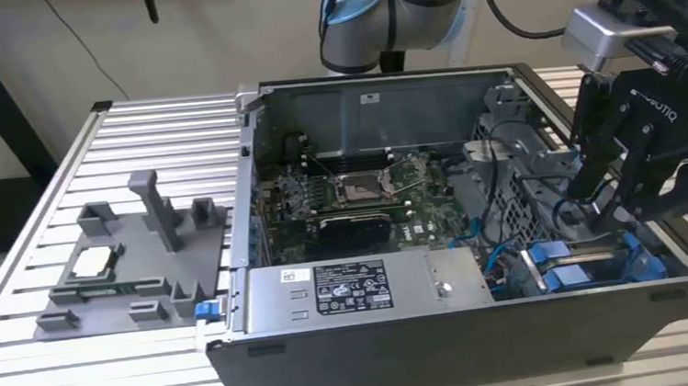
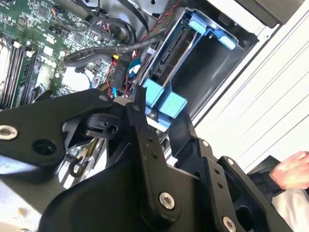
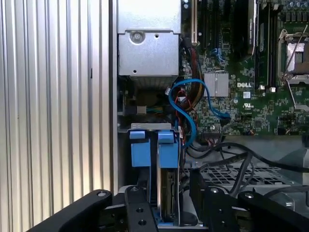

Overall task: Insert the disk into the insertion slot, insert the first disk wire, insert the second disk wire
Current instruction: 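Insert the disk into the insertion slot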

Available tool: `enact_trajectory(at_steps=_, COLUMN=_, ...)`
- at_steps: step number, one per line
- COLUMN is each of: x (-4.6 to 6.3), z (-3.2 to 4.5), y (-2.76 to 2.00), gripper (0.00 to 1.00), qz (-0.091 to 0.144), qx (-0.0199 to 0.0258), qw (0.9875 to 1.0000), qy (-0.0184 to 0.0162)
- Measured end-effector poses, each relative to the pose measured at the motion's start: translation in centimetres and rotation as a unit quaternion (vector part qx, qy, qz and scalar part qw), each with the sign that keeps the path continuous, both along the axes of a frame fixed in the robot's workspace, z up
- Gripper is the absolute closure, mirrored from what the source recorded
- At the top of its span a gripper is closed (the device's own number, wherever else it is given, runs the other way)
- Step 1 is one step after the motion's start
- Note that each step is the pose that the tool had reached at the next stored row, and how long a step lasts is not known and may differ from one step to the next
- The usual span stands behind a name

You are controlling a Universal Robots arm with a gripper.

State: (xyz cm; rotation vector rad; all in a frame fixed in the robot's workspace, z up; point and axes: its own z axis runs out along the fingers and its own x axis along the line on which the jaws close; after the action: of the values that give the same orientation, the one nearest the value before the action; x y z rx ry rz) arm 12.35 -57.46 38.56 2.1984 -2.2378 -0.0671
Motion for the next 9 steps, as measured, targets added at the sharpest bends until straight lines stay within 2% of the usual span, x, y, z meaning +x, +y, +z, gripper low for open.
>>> enact_trajectory(at_steps=4, x=0.0, z=0.89, y=0.0, gripper=0.53, qz=0.0, qx=-0.0002, qw=1.0, qy=0.0009)
enact_trajectory(at_steps=9, x=0.0, z=0.98, y=0.39, gripper=0.53, qz=0.0, qx=-0.0001, qw=1.0, qy=0.0009)
